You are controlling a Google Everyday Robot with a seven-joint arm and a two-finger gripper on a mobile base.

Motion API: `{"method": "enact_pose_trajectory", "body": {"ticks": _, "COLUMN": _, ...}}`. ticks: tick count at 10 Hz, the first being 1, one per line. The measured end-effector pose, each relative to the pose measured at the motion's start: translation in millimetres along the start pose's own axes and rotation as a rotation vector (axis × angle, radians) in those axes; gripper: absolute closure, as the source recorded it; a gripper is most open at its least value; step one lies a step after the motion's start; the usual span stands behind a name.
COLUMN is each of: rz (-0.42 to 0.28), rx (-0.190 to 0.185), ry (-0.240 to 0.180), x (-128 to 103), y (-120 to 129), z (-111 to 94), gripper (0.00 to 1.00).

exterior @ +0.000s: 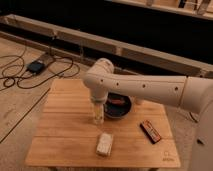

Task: Place the bottle in the ceramic bowl

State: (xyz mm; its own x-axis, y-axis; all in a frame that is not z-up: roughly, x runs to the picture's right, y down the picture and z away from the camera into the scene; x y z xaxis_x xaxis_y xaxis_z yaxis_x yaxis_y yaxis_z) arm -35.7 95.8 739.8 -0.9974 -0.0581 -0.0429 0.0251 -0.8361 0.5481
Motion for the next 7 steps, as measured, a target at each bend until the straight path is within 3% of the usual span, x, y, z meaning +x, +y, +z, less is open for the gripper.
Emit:
{"method": "enact_pose_trajectory", "body": {"ticks": 4, "rz": 0.004, "rx": 0.003, "ry": 0.008, "x": -1.5, "y": 6.2, "z": 1.0, "gripper": 0.91}}
{"method": "enact_pose_trajectory", "body": {"ticks": 5, "rz": 0.006, "rx": 0.003, "ry": 0.01, "x": -2.2, "y": 8.0, "z": -1.6, "gripper": 0.97}}
{"method": "enact_pose_trajectory", "body": {"ticks": 7, "rz": 0.023, "rx": -0.005, "ry": 0.036, "x": -3.7, "y": 16.0, "z": -12.2, "gripper": 1.0}}
